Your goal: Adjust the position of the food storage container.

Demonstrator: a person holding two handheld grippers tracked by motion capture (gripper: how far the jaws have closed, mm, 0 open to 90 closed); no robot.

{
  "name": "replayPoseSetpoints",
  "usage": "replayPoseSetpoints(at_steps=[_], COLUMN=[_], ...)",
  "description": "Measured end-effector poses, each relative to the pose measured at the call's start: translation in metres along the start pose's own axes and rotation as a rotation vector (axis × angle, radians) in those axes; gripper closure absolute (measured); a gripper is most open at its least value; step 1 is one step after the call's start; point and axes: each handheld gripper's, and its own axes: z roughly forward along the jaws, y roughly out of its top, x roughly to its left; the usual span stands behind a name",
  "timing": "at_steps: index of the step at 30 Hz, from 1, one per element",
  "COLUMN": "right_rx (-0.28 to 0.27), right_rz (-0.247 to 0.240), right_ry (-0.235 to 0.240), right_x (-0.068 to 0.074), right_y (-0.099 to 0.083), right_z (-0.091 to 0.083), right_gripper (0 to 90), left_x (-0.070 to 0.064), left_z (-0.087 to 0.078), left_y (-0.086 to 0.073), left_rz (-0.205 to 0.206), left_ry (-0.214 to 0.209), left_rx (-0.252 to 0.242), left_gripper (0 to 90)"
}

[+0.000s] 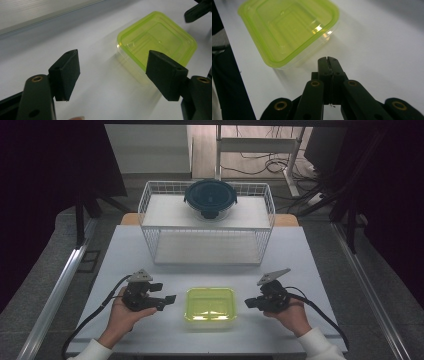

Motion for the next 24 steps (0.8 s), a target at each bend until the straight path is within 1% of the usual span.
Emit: replayPoseSetpoints(at_steps=[3, 4, 5, 8, 10, 12, 14, 15, 17, 18, 21, 22, 24], right_rx=[-0.059, -0.097, -0.097, -0.143, -0.162, -0.183, -0.198, -0.196, -0.201, -0.199, -0.204, -0.208, -0.221], right_rz=[0.018, 0.015, 0.015, 0.017, 0.015, 0.012, 0.031, 0.05, 0.063, 0.068, 0.086, 0.105, 0.141], right_ry=[-0.007, -0.004, -0.004, 0.009, 0.015, 0.031, 0.03, 0.026, 0.023, 0.019, 0.028, 0.033, 0.043], right_x=[0.002, 0.003, 0.003, 0.007, 0.01, 0.014, 0.015, 0.015, 0.014, 0.014, 0.013, 0.013, 0.011], right_y=[-0.004, -0.008, -0.008, -0.014, -0.016, -0.017, -0.018, -0.018, -0.017, -0.017, -0.017, -0.016, -0.015], right_z=[-0.011, -0.016, -0.016, -0.022, -0.024, -0.025, -0.024, -0.024, -0.023, -0.023, -0.023, -0.023, -0.023], right_gripper=[88.8, 88.6, 88.6, 87.0, 84.6, 77.6, 63.8, 59.7, 53.9, 52.5, 46.2, 42.8, 38.8], left_x=[0.0, 0.0, 0.001, 0.001, 0.0, -0.002, -0.003, -0.004, -0.006, -0.006, -0.008, -0.008, -0.008], left_z=[0.0, 0.0, 0.0, -0.001, 0.0, 0.0, 0.0, -0.001, -0.002, -0.002, -0.002, -0.001, -0.001], left_y=[0.0, 0.001, 0.001, 0.002, 0.001, 0.0, -0.001, -0.001, -0.002, -0.003, -0.003, -0.003, -0.004], left_rz=[-0.012, -0.019, -0.024, -0.041, -0.047, -0.044, -0.044, -0.042, -0.038, -0.036, -0.041, -0.043, -0.047], left_ry=[-0.002, -0.004, -0.002, -0.004, -0.01, -0.012, -0.014, -0.014, -0.019, -0.019, -0.023, -0.025, -0.027], left_rx=[0.001, 0.004, 0.004, 0.0, 0.001, 0.007, 0.007, 0.009, 0.009, 0.007, 0.008, 0.009, 0.012], left_gripper=[25.7, 24.8, 24.8, 23.9, 23.7, 23.7, 23.6, 23.6, 23.6, 23.5, 23.4, 22.9, 22.5])
